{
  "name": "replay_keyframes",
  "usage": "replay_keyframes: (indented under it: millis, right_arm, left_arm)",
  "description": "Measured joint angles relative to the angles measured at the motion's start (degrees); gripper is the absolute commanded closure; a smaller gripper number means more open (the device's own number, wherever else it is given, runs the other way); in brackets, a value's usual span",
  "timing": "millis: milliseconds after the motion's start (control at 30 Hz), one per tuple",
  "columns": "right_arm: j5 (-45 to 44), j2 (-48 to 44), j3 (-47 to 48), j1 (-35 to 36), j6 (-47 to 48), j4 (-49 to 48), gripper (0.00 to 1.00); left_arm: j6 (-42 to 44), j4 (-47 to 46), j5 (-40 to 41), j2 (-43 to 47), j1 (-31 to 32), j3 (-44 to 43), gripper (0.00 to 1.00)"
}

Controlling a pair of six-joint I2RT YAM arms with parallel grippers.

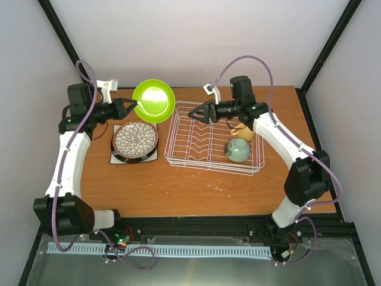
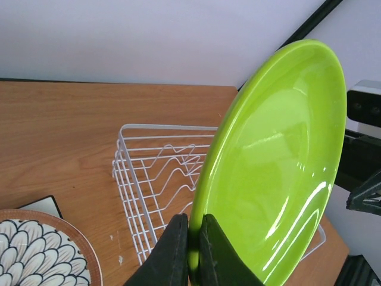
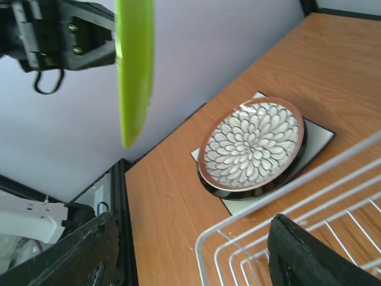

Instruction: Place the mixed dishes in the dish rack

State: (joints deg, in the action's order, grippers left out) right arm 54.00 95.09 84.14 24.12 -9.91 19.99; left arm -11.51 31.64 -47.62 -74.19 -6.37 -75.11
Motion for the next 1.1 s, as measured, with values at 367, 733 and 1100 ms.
replay_keyframes:
  millis: [367,733,1100]
  right_arm:
    - [4.72,4.66,5.60,3.06,-1.99,-2.75,0.33]
    - [5.55,9.44,11.41,6.10,-3.67,-3.08,0.34]
    - [5.70,10.95,13.57,7.30,-5.38,-3.85,0.49]
  left_arm:
    - [-1.33,-2.36,-2.58,-0.04,1.31,1.90,0.99]
    - [-1.49,-2.56,-2.80,-0.02,1.33,2.99,0.99]
    - [-1.60,-3.74,-2.97,-0.04,2.03,3.91,0.99]
